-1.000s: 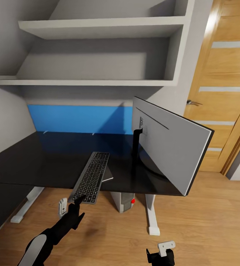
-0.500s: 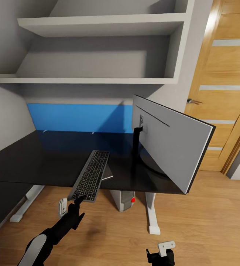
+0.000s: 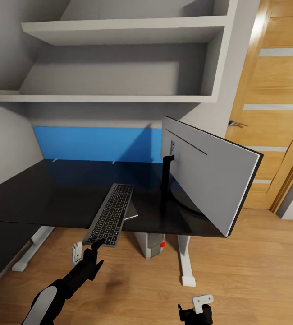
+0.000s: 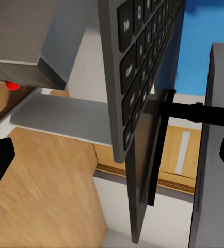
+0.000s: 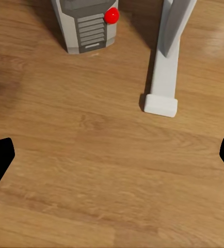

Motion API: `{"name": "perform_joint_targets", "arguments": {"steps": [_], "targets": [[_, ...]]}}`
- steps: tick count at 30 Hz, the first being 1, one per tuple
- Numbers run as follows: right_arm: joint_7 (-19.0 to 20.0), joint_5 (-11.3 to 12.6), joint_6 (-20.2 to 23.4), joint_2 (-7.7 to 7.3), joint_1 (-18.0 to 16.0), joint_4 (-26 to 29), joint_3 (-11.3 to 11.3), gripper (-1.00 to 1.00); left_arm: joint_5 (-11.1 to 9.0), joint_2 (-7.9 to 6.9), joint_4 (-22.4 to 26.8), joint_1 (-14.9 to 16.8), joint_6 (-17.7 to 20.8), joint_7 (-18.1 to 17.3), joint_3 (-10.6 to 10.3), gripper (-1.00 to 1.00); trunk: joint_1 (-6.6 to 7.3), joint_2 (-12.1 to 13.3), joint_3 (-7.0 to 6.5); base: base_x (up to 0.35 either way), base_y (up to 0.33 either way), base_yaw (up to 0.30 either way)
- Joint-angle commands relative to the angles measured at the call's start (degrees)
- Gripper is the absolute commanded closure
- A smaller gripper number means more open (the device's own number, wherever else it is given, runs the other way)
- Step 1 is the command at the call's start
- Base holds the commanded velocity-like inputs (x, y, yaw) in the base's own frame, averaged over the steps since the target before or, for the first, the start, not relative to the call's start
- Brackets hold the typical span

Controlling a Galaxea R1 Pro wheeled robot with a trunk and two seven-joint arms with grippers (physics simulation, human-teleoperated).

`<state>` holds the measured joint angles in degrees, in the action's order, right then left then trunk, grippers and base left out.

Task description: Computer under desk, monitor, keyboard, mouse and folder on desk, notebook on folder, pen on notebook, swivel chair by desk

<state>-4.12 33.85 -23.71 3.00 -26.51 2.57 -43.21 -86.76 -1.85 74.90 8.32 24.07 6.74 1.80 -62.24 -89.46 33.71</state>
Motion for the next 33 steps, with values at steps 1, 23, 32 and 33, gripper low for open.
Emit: {"name": "perform_joint_targets", "arguments": {"steps": [1,23,32,33], "targets": [[-0.36,0.16,-0.10,0.03,-0.03,-0.02,-0.48,-1.00,-0.59,0.01,0.10,0.03,0.26,0.48,0.07,-1.00,0.00,-0.03,0.06,0.000,0.000,0.000],[-0.36,0.10,-0.10,0.07,0.21,-0.02,-0.47,-1.00,-0.61,-0.37,-1.11,-0.03,0.36,-8.74,0.16,-1.00,0.00,-0.03,0.06,0.000,0.000,0.000],[-0.36,0.11,-0.10,0.07,0.23,-0.02,-0.47,-1.00,-0.61,-0.42,-1.46,-0.04,0.36,-9.14,0.14,-1.00,0.00,-0.03,0.06,0.000,0.000,0.000],[-0.36,0.12,-0.10,0.07,0.23,-0.02,-0.47,-1.00,-0.61,-0.43,-1.47,-0.04,0.36,-9.15,0.13,-1.00,0.00,-0.03,0.06,0.000,0.000,0.000]]}}
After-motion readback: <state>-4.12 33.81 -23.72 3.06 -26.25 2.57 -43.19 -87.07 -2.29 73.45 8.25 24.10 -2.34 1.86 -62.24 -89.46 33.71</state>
